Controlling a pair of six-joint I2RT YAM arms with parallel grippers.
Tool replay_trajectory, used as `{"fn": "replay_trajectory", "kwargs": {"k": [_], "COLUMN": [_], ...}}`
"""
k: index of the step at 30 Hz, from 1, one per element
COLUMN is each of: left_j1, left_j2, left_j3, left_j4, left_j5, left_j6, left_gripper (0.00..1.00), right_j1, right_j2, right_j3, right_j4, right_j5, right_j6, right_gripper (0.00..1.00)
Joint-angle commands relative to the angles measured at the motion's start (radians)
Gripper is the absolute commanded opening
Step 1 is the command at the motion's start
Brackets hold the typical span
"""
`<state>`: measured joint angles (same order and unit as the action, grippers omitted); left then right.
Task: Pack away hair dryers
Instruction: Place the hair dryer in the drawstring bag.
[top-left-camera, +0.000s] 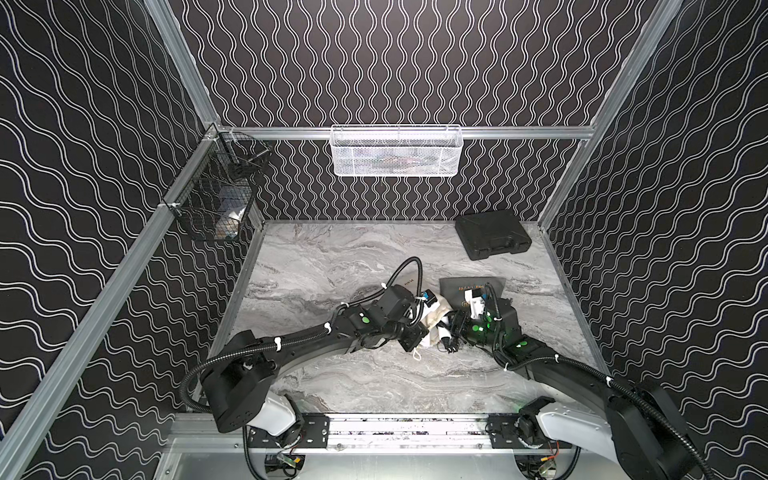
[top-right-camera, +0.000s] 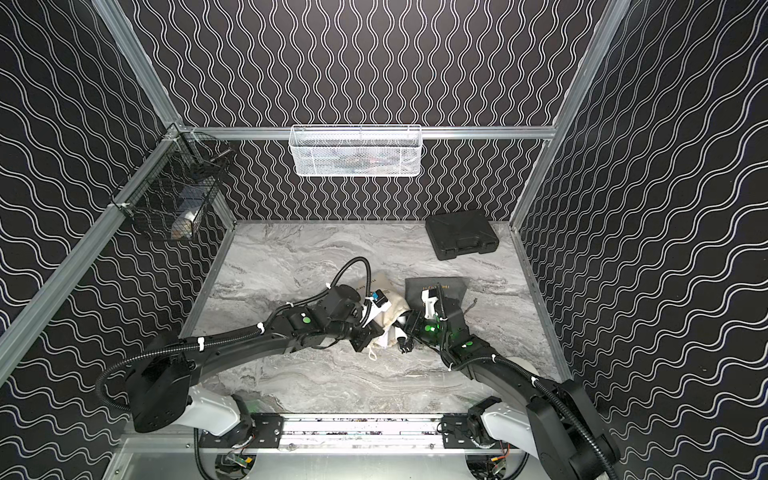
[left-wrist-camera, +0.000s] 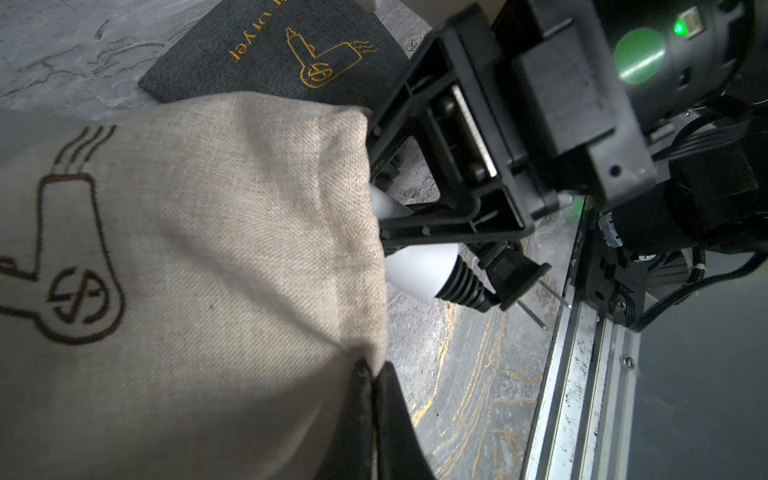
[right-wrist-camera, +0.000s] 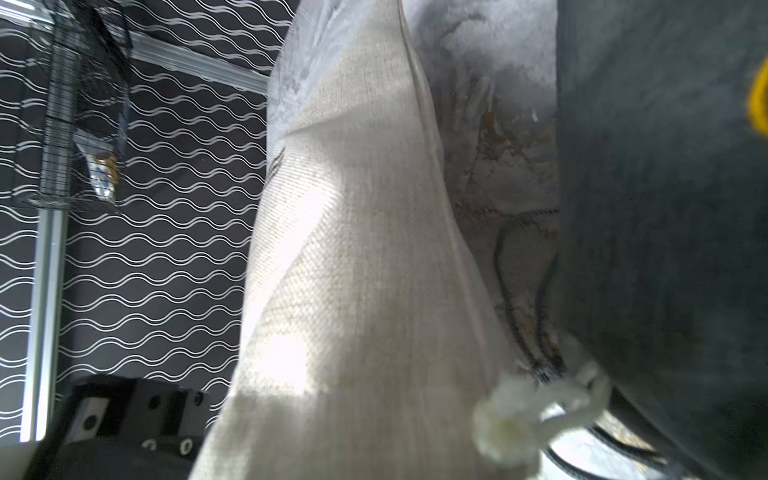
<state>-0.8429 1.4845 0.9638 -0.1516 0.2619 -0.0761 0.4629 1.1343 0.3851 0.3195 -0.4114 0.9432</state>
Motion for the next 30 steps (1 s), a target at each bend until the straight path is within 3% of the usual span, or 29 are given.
{"fn": "replay_trajectory", "kwargs": {"k": [1, 13, 18, 23, 30], "left_j1": [-0.001, 0.0, -0.001, 0.0, -0.001], "left_j2": [0.01, 0.01, 0.021, 0.019, 0.026], "left_j3": [0.021, 0.048, 0.05, 0.047, 0.052], "left_j4": [-0.001, 0.063, 0.082, 0.102, 0.12], "left_j5": [0.046, 0.122, 0.157, 0.161, 0.179], "left_j6": [-0.004, -0.117, -0.147, -0.173, -0.195], "left_gripper": [0.0, 0.0, 0.0, 0.0, 0.0], "right_j1": [-0.001, -0.002, -0.002, -0.001, -0.003], "right_j2": [-0.012, 0.026, 0.045, 0.109, 0.118], "right_j3": [0.003, 0.052, 0.052, 0.059, 0.056], "right_j4": [0.103, 0.023, 0.088, 0.22, 0.23], "right_j5": [0.012, 0.044, 0.029, -0.079, -0.033], "right_j6": [0.031, -0.082, -0.06, -0.04, -0.019], "right_gripper": [0.07, 0.07, 0.06, 0.06, 0.04]}}
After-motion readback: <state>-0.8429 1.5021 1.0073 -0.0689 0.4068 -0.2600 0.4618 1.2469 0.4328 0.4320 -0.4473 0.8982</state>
